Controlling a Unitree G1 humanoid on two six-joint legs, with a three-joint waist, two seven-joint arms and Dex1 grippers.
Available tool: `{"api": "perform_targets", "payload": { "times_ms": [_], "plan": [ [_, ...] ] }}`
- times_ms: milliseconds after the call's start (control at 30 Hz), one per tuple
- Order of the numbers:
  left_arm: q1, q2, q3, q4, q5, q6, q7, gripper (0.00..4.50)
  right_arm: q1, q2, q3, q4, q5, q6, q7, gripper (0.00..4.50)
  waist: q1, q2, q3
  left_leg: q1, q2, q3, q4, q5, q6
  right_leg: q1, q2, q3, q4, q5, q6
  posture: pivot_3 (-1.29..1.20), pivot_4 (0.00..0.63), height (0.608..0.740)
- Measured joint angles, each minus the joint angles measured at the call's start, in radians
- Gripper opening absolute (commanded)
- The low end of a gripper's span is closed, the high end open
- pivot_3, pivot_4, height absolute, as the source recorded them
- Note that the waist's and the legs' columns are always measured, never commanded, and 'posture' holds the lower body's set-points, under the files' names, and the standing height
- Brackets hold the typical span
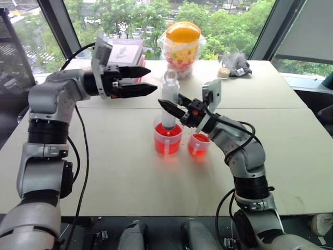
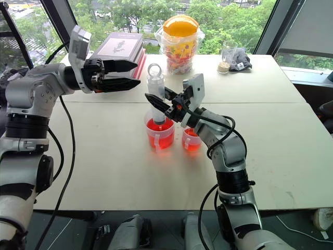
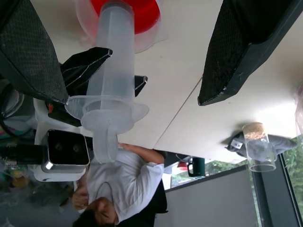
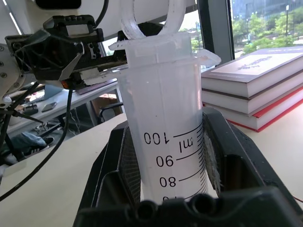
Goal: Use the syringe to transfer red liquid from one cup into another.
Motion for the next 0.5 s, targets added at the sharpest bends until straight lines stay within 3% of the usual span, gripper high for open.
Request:
{"api": "perform_targets", "payload": {
  "times_ms": [500],
  "plan": [
    [-0.033,-0.12,-0.041,0.039,0.064,-0.045,-0.019,4.5,0.041,-0.025,0.059,0.026,-0.052,-0.061,-0.011,1.42,0.0,0.0,0.0,0.0,0.0,0.0,0.0,0.0,0.0,0.0,0.0,0.0,0.0,0.0,0.0,0.0,0.15,0.74]
  ]
}}
